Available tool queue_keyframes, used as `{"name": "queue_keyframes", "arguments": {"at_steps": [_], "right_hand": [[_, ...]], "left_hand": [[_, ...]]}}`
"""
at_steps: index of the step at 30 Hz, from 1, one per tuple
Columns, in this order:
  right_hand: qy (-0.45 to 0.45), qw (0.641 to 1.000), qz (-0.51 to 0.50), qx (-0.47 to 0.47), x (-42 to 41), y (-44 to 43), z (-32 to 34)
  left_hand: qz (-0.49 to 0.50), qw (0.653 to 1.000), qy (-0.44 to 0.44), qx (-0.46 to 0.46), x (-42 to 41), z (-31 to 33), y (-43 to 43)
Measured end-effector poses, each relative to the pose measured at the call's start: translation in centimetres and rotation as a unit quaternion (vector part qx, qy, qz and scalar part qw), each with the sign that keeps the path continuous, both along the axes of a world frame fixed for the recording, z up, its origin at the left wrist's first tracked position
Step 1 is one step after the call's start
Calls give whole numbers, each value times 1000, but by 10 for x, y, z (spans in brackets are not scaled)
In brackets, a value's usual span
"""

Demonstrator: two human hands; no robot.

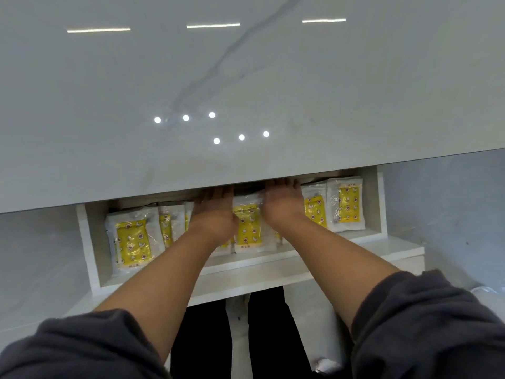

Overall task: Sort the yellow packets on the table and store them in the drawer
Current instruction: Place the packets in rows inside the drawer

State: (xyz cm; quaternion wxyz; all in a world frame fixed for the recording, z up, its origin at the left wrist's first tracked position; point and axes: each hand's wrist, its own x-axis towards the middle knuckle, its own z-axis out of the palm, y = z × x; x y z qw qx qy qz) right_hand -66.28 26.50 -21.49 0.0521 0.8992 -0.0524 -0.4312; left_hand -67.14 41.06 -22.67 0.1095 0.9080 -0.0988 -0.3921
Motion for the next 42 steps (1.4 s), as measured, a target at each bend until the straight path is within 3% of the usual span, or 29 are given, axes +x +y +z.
{"name": "queue_keyframes", "arguments": {"at_steps": [2,6,8,11,15,20,24,31,36,42], "right_hand": [[8,1000,3,7,-6,-19,-3],[-6,998,31,55,-9,-45,-4],[-17,999,26,16,-3,-67,-6],[-11,999,-7,-42,-7,-106,-7],[-20,1000,5,15,-17,-130,-9],[-36,999,-24,-15,-12,-158,-6],[-18,1000,-7,4,-26,-164,-5],[-45,996,20,69,-35,-171,10],[-21,997,2,76,-11,-158,-2],[-25,998,11,63,-15,-161,-12]], "left_hand": [[-30,999,21,-32,-3,-1,-18],[-21,999,7,29,-9,1,-42],[4,999,-18,38,-6,2,-54],[-8,999,-41,-20,-6,-1,-79],[-66,997,-30,-5,-19,-1,-115],[-7,999,-51,8,-14,2,-134],[-78,996,-31,3,-16,1,-139],[-106,994,-37,-12,-23,18,-114],[-48,998,6,-37,-3,7,-124],[-95,994,24,-38,-1,0,-141]]}}
